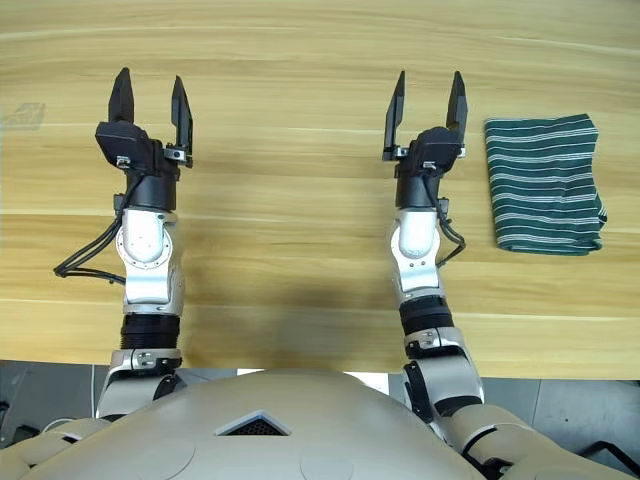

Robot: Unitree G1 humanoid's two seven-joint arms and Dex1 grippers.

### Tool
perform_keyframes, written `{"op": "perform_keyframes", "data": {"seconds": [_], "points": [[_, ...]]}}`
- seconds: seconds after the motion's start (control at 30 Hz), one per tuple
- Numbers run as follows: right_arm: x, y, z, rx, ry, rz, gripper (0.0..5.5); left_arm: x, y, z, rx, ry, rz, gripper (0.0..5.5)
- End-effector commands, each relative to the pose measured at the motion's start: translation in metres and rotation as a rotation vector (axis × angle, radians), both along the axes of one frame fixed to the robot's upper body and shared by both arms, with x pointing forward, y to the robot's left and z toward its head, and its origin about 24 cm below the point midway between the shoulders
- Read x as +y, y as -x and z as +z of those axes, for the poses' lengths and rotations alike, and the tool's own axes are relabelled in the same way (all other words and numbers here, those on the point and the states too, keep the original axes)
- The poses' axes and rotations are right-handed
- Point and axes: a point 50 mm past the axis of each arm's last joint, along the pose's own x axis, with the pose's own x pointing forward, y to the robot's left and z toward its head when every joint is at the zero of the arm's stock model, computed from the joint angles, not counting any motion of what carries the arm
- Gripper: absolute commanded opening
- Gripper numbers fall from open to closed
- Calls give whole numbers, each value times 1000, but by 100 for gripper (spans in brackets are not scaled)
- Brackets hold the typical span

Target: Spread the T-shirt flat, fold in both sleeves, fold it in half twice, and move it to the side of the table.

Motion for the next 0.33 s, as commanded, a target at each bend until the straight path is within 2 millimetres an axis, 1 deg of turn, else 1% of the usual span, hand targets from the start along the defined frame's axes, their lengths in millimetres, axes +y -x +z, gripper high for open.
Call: {"op": "perform_keyframes", "data": {"seconds": [0.03, 0.13, 0.33], "points": [[2, -1, -2, 16, 16, 49, 346, -3, 3, 5, -48, 10, 10, 309], [7, 3, -5, 24, 27, 130, 346, -6, 5, 5, -68, -17, 10, 309], [4, 6, -6, 32, 36, 136, 346, -9, 4, 4, -66, -39, 22, 309]]}}
